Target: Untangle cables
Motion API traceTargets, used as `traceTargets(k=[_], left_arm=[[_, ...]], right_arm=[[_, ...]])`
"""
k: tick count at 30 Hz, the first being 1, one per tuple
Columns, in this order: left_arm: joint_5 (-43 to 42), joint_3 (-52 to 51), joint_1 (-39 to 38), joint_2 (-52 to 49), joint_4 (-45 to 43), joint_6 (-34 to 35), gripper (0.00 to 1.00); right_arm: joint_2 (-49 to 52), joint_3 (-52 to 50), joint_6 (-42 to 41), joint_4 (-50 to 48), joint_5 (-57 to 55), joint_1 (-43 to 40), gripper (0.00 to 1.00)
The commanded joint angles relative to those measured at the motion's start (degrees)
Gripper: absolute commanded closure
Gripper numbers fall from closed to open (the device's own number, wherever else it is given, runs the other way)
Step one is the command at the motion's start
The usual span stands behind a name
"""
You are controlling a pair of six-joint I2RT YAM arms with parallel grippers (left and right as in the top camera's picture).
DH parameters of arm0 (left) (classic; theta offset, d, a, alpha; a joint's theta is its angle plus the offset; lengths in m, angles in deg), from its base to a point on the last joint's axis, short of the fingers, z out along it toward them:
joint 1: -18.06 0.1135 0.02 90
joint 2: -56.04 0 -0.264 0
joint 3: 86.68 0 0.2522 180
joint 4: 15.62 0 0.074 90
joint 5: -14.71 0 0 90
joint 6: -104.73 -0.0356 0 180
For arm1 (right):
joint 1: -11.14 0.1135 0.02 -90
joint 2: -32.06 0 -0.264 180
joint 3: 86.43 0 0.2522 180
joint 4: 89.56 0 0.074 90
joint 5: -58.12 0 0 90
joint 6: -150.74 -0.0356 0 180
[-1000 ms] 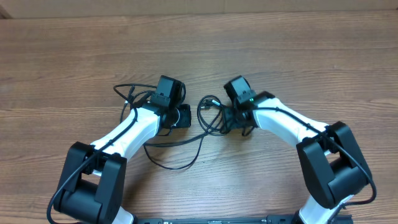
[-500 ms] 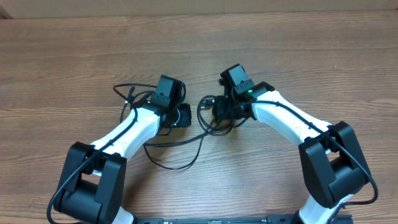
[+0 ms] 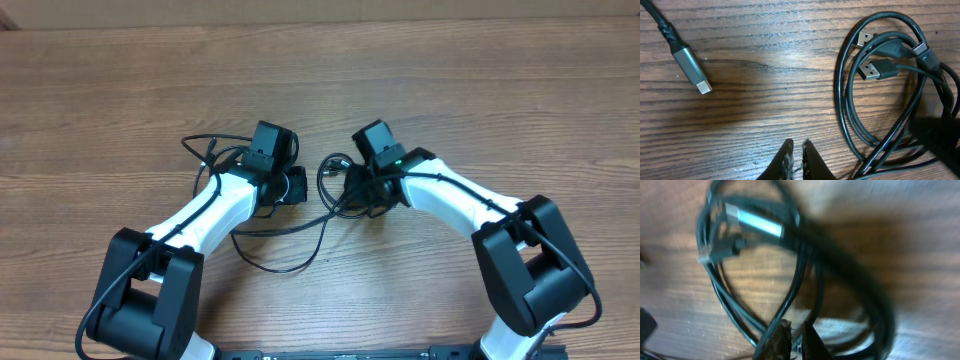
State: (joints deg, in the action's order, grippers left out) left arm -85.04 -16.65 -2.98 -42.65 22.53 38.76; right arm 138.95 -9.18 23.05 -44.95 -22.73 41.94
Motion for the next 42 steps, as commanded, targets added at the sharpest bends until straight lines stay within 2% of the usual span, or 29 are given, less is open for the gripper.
traceTargets(k=[1, 10, 13, 17, 19, 22, 26, 29, 36, 42], left_arm=[[0.8, -0.7, -0.4, -0.6, 0.1, 0.0, 0.9], [1.2, -0.7, -0.4, -0.6, 0.4, 0.0, 0.9], [1.9, -0.7, -0.4, -0.6, 0.6, 0.0, 0.93], [4.4, -0.7, 0.0, -0.6, 1.7, 2.1, 0.96], [4.2, -0.7, 0.5, -0.6, 1.9, 2.2, 0.92], [2.6, -0.7, 1.2, -0.6, 1.9, 2.1, 0.83], [-0.6, -0.7, 1.3, -0.6, 1.6, 0.4, 0.76], [-6.3, -0.7, 1.2, -0.9, 1.2, -3.0, 0.76], [-13.2, -0.7, 1.2, -6.1, -0.4, -3.5, 0.77], [-15.4, -0.6, 1.2, -7.4, -1.3, -3.7, 0.8]], right_arm=[[0.0, -1.3, -3.9, -0.5, -0.3, 2.8, 0.92], [0.0, -1.7, -6.0, -1.0, 2.1, 11.2, 0.92], [0.0, -1.6, -5.9, -0.8, 4.3, 12.3, 0.96], [-1.7, 0.8, -1.3, 4.3, 4.5, 11.5, 0.96], [-3.9, 2.6, 2.1, 7.1, 4.4, 10.6, 0.96], [-7.3, 3.6, 4.8, 8.0, 4.4, 9.4, 0.91], [-8.9, 3.6, 4.8, 8.4, 2.7, 8.1, 0.75], [-8.7, 3.2, 4.8, 9.0, -1.7, 6.9, 0.68], [-8.2, 2.0, 5.4, 9.2, -5.2, 3.6, 0.66], [-5.5, 0.5, 13.7, 9.6, -4.6, 3.3, 0.56]])
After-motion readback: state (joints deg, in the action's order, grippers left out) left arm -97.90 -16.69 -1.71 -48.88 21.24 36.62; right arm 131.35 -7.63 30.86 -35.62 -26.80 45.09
